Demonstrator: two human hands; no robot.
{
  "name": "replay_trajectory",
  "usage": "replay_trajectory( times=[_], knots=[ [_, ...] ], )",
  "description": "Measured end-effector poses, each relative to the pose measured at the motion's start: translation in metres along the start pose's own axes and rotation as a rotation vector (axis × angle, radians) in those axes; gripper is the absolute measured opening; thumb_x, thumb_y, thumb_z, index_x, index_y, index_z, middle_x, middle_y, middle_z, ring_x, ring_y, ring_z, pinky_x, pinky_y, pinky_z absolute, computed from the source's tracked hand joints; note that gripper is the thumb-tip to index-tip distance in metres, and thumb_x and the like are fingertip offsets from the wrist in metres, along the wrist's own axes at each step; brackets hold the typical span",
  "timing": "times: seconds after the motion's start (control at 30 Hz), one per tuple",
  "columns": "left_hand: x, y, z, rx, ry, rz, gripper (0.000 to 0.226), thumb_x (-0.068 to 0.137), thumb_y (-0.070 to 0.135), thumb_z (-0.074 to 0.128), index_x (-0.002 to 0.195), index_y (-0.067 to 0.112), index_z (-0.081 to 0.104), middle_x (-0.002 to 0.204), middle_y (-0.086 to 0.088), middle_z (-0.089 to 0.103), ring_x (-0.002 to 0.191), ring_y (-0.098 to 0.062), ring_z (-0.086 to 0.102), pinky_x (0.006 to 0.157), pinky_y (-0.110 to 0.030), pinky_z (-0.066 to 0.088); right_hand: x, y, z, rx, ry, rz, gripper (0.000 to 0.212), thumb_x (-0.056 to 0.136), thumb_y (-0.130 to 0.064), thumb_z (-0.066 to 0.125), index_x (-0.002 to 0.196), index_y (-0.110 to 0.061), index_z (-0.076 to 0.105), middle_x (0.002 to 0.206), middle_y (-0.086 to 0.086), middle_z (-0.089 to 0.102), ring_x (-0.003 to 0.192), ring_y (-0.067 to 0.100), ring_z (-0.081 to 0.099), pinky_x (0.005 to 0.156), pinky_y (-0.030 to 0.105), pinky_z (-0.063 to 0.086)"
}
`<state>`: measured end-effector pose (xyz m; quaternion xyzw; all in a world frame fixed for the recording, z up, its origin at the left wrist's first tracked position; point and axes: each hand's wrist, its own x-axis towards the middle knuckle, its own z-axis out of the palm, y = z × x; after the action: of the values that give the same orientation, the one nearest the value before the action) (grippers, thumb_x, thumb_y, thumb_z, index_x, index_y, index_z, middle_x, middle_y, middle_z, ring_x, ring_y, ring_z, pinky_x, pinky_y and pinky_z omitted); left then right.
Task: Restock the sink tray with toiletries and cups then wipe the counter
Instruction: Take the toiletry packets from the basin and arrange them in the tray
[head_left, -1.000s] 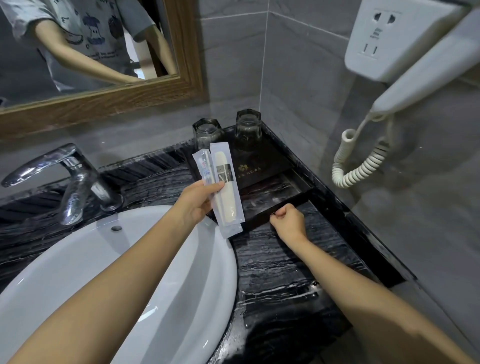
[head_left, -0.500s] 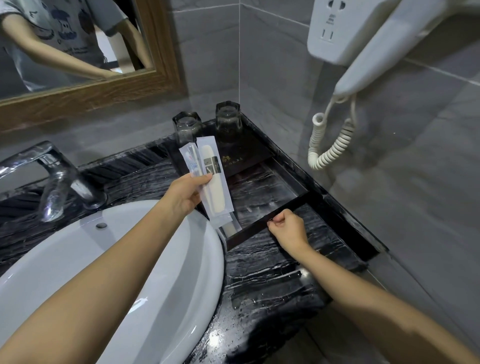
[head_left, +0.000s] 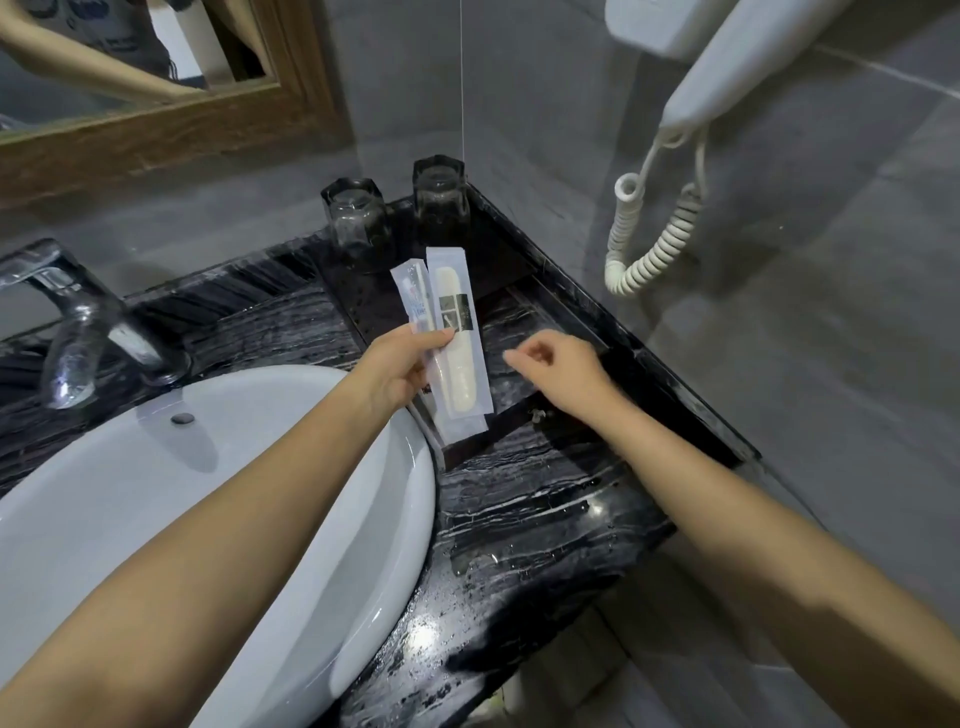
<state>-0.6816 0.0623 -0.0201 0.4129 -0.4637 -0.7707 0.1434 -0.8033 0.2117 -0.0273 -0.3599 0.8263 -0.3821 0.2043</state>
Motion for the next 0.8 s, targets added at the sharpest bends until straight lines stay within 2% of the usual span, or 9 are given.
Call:
replay_trajectory(
  times=[0.07, 0.13, 0.2, 0.3, 0.4, 0.53, 0.6, 0.7, 0.8],
  knots=[
    [0.001, -0.005, 0.008, -0.002, -0.009, -0.021, 0.01, 0.081, 0.006, 0.066, 0.088, 0.014, 0.065, 0.067, 0.004, 0.073, 0.062, -0.009, 0.068, 0.06, -0.023, 0.059, 0.009, -0.01, 0.011, 0.114, -0.106, 0.082, 0.031, 0.085, -0.036, 0.064, 0.096, -0.007, 0.067, 0.087, 0.002, 0.064, 0.084, 0.017, 0.061, 0.077, 0.031, 0.053],
    [0.004, -0.009, 0.013, -0.014, -0.011, -0.037, 0.01, 0.08, 0.008, 0.067, 0.089, 0.012, 0.064, 0.067, 0.002, 0.072, 0.061, -0.01, 0.068, 0.06, -0.024, 0.058, 0.014, -0.013, 0.02, 0.17, -0.129, 0.132, 0.032, 0.086, -0.031, 0.064, 0.099, -0.002, 0.066, 0.09, 0.007, 0.064, 0.086, 0.019, 0.061, 0.081, 0.035, 0.054],
    [0.007, -0.011, 0.012, -0.027, 0.0, -0.043, 0.012, 0.08, 0.01, 0.067, 0.091, 0.011, 0.064, 0.07, 0.001, 0.071, 0.063, -0.011, 0.067, 0.06, -0.022, 0.057, 0.02, -0.012, 0.027, 0.284, -0.127, 0.2, 0.025, 0.086, -0.023, 0.065, 0.097, 0.0, 0.066, 0.084, 0.006, 0.064, 0.078, 0.015, 0.061, 0.07, 0.026, 0.056],
    [0.013, -0.01, 0.005, -0.069, 0.045, -0.043, 0.005, 0.084, 0.015, 0.064, 0.087, 0.012, 0.066, 0.072, 0.002, 0.071, 0.065, -0.01, 0.066, 0.062, -0.023, 0.056, 0.031, -0.012, 0.028, 0.419, -0.166, 0.28, 0.012, 0.085, -0.01, 0.065, 0.094, -0.002, 0.067, 0.071, 0.002, 0.058, 0.062, 0.008, 0.054, 0.049, 0.013, 0.05],
    [0.015, -0.008, -0.001, -0.106, 0.054, -0.029, 0.009, 0.088, 0.007, 0.056, 0.086, 0.009, 0.065, 0.071, -0.001, 0.072, 0.06, -0.011, 0.069, 0.056, -0.024, 0.058, 0.037, -0.015, 0.023, 0.454, -0.219, 0.314, 0.002, 0.084, -0.007, 0.064, 0.084, -0.007, 0.066, 0.076, 0.007, 0.061, 0.061, 0.01, 0.054, 0.051, 0.017, 0.049],
    [0.01, -0.006, -0.006, -0.13, 0.048, -0.04, 0.013, 0.089, -0.001, 0.05, 0.089, 0.005, 0.062, 0.064, -0.001, 0.072, 0.057, -0.009, 0.069, 0.053, -0.023, 0.058, 0.041, -0.009, 0.009, 0.481, -0.218, 0.354, 0.005, 0.085, -0.006, 0.062, 0.089, -0.007, 0.065, 0.081, 0.005, 0.067, 0.066, 0.01, 0.063, 0.048, 0.016, 0.054],
    [0.009, -0.003, -0.012, -0.163, 0.052, -0.038, 0.015, 0.09, -0.001, 0.048, 0.099, 0.001, 0.06, 0.076, -0.007, 0.072, 0.06, -0.01, 0.07, 0.052, -0.022, 0.057, 0.043, -0.004, -0.002, 0.469, -0.198, 0.368, 0.005, 0.085, -0.005, 0.061, 0.086, -0.008, 0.065, 0.078, 0.005, 0.065, 0.065, 0.011, 0.061, 0.045, 0.017, 0.05],
    [0.008, 0.006, -0.023, -0.181, 0.076, -0.029, 0.022, 0.091, 0.0, 0.047, 0.112, -0.001, 0.056, 0.09, -0.01, 0.067, 0.075, -0.014, 0.068, 0.056, -0.021, 0.058, 0.048, 0.003, -0.017, 0.364, -0.218, 0.409, 0.01, 0.084, -0.003, 0.062, 0.077, -0.01, 0.064, 0.077, 0.008, 0.063, 0.066, 0.015, 0.059, 0.054, 0.021, 0.048],
    [0.007, 0.015, -0.033, -0.238, 0.098, -0.016, 0.021, 0.091, 0.0, 0.047, 0.11, 0.0, 0.055, 0.091, -0.01, 0.067, 0.081, -0.016, 0.066, 0.055, -0.022, 0.058, 0.05, 0.007, -0.023, 0.232, -0.279, 0.455, 0.008, 0.08, 0.0, 0.065, 0.087, 0.002, 0.068, 0.086, 0.017, 0.065, 0.078, 0.025, 0.061, 0.075, 0.036, 0.053]
  ],
)
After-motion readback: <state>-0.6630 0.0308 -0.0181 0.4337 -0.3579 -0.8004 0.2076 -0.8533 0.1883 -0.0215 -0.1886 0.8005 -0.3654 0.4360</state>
